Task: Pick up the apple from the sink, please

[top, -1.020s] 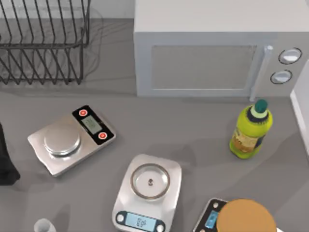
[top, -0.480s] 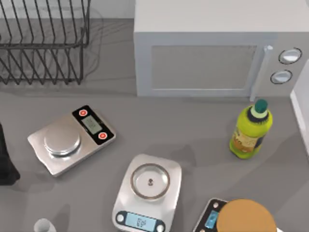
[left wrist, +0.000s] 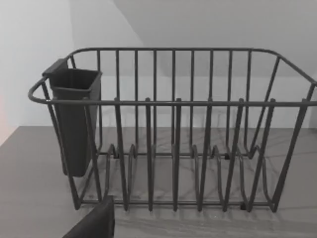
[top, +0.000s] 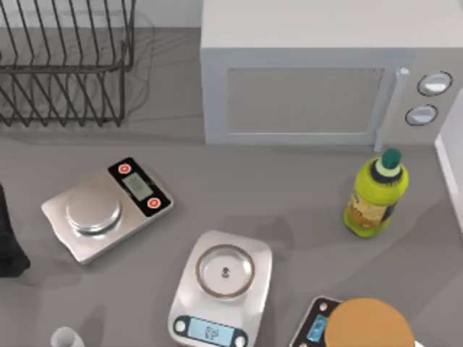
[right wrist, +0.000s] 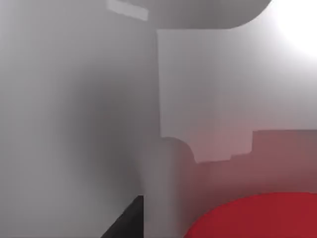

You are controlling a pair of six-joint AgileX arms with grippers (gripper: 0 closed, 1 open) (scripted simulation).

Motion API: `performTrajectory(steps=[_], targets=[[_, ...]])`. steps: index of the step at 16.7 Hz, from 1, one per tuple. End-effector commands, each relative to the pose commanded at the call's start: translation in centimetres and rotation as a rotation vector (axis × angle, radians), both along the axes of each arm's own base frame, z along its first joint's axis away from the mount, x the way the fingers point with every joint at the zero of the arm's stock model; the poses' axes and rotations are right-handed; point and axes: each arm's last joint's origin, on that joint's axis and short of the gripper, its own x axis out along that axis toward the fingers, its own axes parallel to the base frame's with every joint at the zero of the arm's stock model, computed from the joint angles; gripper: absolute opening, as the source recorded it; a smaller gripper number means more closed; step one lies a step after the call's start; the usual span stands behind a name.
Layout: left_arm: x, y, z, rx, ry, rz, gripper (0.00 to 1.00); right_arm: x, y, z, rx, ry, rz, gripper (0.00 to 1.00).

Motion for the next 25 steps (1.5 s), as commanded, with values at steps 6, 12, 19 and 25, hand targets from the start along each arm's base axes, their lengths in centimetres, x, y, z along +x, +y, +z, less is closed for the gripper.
performTrajectory(steps=[6, 12, 19, 25], targets=[[0.0, 0.0, 0.0, 0.0, 0.0, 0.0, 1.0, 0.0, 0.0, 0.0, 0.0, 0.0, 0.0, 0.0], [0.0, 0.0, 0.0, 0.0, 0.0, 0.0, 1.0, 1.0, -0.2, 3.4, -0.002, -0.058, -0.007, 0.0], [0.0, 0.0, 0.0, 0.0, 0.0, 0.0, 1.0, 3.4, -1.1, 12.4, 0.004, -0.041, -0.008, 0.0], [0.0, 0.0, 0.0, 0.0, 0.0, 0.0, 1.0, 1.9, -0.5, 24.4, 0.008, -0.027, -0.008, 0.0]])
